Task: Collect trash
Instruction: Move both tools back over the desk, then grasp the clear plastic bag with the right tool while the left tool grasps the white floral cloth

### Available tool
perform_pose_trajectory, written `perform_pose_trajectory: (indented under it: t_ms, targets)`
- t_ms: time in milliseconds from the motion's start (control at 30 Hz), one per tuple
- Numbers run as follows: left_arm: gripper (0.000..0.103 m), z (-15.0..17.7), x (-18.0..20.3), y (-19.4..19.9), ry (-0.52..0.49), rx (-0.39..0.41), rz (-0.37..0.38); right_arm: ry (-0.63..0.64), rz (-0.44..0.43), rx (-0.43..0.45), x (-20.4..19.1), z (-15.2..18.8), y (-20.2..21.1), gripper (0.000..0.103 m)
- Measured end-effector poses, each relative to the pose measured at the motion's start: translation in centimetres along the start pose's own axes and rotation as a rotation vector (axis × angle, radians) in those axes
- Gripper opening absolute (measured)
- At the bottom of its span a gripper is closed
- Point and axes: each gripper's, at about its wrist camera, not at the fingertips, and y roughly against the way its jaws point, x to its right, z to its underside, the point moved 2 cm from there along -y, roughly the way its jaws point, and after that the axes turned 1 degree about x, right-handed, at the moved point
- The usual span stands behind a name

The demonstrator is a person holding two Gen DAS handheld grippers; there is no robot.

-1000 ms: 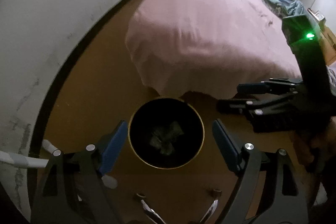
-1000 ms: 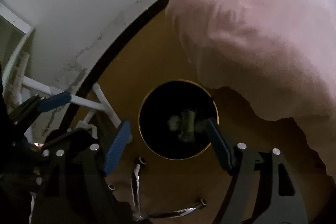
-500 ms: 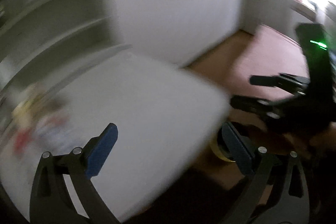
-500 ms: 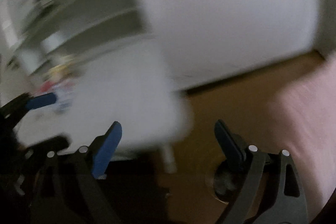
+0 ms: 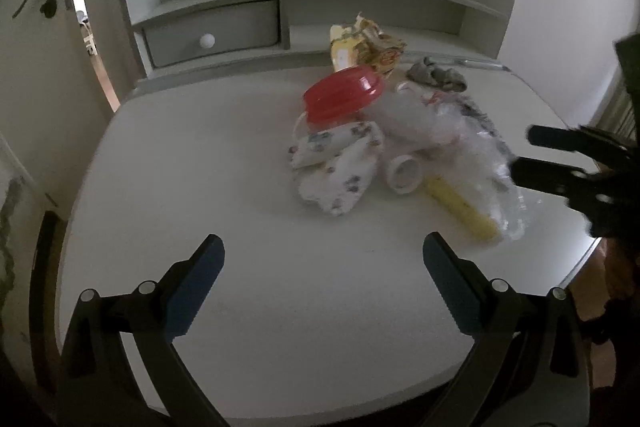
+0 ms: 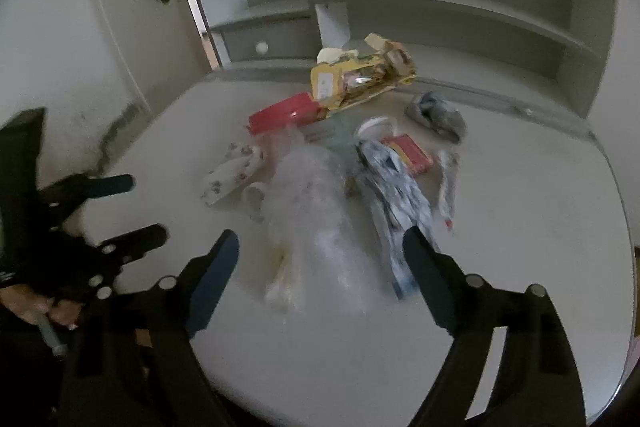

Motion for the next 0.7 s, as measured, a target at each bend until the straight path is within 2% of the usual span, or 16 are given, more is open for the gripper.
perform_pose_trajectory:
  t_ms: [233, 300, 500, 700]
  targets:
    - [0.096, -1.4, -0.1, -2.2, -0.029, -0.001, 0.046, 0.053, 0.053, -0.082, -1.4, -0.4, -3.5, 0.062]
    - [0.096, -2.3, -0.1, -3.6, -0.031, -0.004, 0.052, 0.044, 0.032, -0.114, -1.3, -0.3, -4.1, 0.029]
    - [0.096, -3.5, -0.9, -5.4, -0.031, -0.017, 0.075, 0.011, -0.013, -0.007, -1.0, -1.5, -0.1, 0.024]
    - [0.096, -4.6, -1.0, -6.9, -0.046, -0.031, 0.086, -0.026, -0.065, 0.054, -0.3, -2.0, 3.0, 0.024]
